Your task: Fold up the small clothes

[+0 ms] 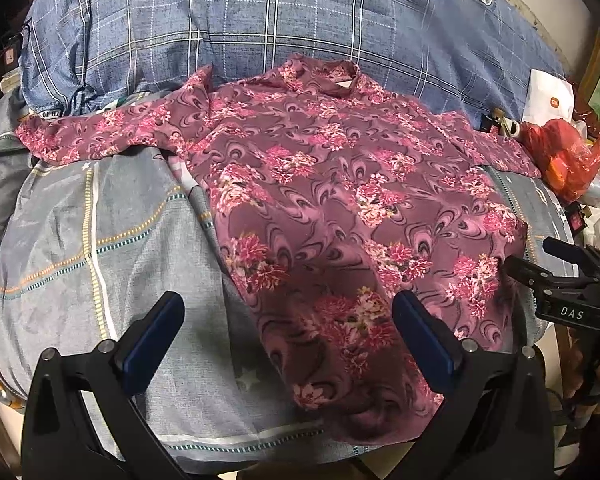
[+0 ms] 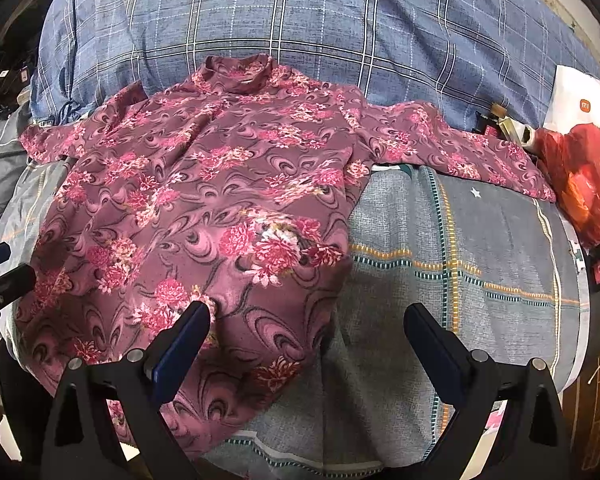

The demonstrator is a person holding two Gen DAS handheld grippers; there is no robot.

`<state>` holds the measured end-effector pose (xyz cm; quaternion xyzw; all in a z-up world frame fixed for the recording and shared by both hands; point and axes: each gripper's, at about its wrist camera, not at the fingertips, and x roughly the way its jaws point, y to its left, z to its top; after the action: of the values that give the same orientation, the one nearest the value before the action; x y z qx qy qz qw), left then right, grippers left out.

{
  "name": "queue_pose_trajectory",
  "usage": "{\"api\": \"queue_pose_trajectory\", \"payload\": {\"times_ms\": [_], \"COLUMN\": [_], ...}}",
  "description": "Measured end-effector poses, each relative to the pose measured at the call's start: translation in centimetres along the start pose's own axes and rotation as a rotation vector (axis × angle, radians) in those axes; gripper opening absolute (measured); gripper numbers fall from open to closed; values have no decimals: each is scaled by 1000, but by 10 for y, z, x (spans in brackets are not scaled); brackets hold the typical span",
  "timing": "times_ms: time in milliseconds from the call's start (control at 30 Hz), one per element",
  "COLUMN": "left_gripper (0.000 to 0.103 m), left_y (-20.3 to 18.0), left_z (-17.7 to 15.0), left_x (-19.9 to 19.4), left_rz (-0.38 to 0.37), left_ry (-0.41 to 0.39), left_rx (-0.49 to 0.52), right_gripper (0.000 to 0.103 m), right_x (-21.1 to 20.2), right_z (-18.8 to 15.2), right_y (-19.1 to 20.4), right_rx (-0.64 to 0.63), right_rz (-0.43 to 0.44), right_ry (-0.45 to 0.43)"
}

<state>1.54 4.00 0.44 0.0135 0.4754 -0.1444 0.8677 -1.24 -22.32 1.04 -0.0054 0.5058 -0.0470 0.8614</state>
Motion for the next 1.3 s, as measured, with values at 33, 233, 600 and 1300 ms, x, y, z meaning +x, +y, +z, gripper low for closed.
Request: {"api": "queue_pose_trajectory", "payload": {"times_ms": [33,233,600,1300], "left_gripper": [103,103,103,103], "left_y": [0,-1,-2,61], "left_z": [0,-1,-4,-6], "left_x": [-1,-4,-6,-2], "left_rz": [5,17,46,115], "left_ry": [-4,-13,-13,94], "left_rx": [3,10,18,-151], "right_gripper": [98,98,98,98], "right_x": [0,-3,-8,-23], "right_z": [0,0,-3,-6], "right_y": [0,0,3,-16], "right_rx": [0,-3,-36,-19], "right_rz": [0,0,-13,6], "right_ry": [-1,-7,-19,-66]}}
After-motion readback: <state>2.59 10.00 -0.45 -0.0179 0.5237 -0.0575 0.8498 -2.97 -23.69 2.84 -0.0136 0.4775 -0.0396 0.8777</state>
